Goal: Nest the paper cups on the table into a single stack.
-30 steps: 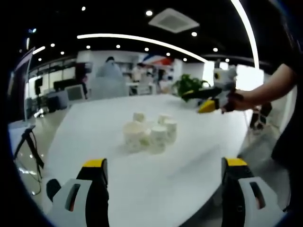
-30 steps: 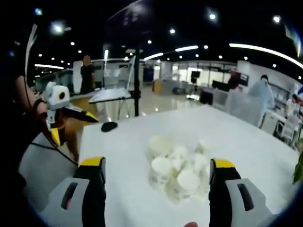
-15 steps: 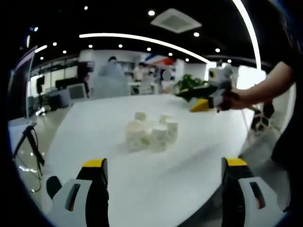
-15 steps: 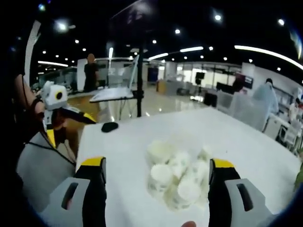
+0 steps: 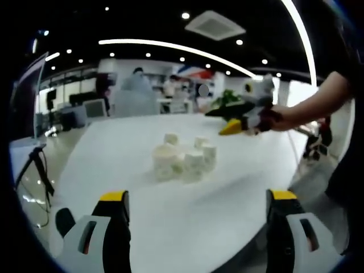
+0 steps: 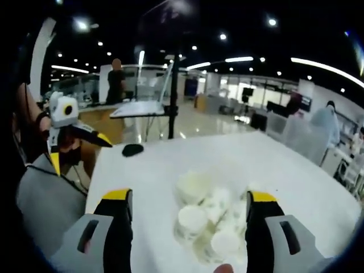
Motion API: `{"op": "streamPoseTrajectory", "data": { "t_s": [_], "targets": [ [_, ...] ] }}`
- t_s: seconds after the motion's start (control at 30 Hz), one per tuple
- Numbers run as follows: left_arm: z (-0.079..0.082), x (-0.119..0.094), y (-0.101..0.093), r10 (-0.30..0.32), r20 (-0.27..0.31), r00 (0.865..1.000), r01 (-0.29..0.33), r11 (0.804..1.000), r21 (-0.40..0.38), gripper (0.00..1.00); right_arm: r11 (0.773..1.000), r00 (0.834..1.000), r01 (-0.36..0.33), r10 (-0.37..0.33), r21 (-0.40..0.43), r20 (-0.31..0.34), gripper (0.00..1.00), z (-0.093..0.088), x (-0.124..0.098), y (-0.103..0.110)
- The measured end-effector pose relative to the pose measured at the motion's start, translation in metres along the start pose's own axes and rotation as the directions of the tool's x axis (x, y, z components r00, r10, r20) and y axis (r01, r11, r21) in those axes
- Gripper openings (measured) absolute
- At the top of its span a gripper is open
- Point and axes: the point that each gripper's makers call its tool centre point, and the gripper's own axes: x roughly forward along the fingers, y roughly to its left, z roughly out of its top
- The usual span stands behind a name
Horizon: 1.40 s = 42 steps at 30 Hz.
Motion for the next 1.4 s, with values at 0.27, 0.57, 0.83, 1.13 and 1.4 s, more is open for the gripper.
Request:
{"op": "streamPoseTrajectory", "data": {
  "t_s": [0.27,0.57,0.83,1.13,1.4],
  "targets": [
    [-0.005,0.001,0.0,0.007,-0.004,1.0,-0.007,1.0,-0.015,1.0,1.0,0.999,-0.023,0.022,-0.021,-0.039,0.8,-0.007,0.014,0.001],
    [-0.005,0.003,-0.001,0.014,-0.011,1.0,-0.014,1.0,-0.017,1.0,0.998,0.996,-0.062,0.061,-0.015,-0.065,0.76,-0.009,0.033,-0.002],
    [-0.006,0.006,-0.002,0.013,-0.01,1.0,-0.013,0.999,-0.03,1.0,0.996,0.993,-0.086,0.083,-0.028,-0.088,0.75,-0.011,0.048,-0.008],
    [-0.006,0.007,-0.007,0.002,-0.021,1.0,-0.002,1.0,-0.016,1.0,0.991,0.986,-0.122,0.115,-0.05,-0.121,0.69,-0.015,0.068,-0.01],
    [-0.007,0.007,-0.01,0.0,-0.019,1.0,-0.001,1.0,-0.024,1.0,0.991,0.977,-0.124,0.112,-0.054,-0.182,0.65,-0.023,0.084,-0.016]
  ]
}}
